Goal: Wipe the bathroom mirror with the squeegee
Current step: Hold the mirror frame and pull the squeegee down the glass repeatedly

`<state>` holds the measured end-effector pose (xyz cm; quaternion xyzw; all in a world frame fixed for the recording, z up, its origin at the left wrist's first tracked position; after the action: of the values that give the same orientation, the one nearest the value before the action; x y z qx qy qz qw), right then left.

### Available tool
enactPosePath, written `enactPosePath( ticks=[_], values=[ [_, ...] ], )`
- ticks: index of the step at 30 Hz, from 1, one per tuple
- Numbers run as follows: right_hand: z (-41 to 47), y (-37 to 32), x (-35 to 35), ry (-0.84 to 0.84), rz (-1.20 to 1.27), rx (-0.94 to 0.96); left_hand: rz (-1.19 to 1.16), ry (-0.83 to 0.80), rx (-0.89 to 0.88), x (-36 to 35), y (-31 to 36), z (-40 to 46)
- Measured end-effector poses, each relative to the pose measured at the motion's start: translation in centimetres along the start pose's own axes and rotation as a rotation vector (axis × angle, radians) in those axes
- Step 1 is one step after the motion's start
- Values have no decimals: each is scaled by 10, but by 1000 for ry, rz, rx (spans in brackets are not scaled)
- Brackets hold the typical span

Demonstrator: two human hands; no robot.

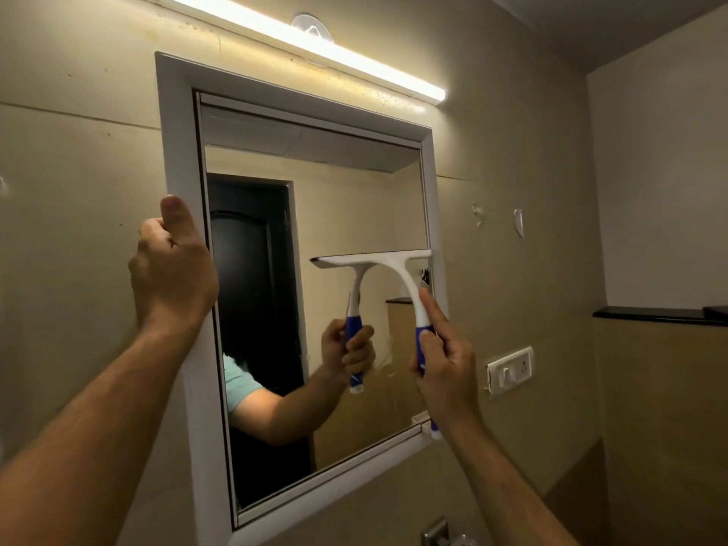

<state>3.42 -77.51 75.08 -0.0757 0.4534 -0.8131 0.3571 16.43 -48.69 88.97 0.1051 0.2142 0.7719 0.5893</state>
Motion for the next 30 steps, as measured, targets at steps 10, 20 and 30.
enactPosePath(
  ticks=[10,20,30],
  values=[
    [-55,83,21,10,86,-159,12,-3,14,-1,1,-4],
    [-21,37,6,-29,68,-59,-11,15,18,-3,-10,2],
    [-81,97,34,-11,63,-249,-8,-26,33,3,-26,-38]
  ],
)
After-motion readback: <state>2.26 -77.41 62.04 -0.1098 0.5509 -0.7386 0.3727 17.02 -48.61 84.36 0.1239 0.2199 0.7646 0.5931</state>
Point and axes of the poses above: each hand's wrist, its own z-axis towards the middle knuckle, its own x-axis out of the back of the hand, y = z × x, the point moved 8 cm from there along z, towards the middle knuckle, and after that the axes turned 13 degrees about -x, right-handed, at the moved point
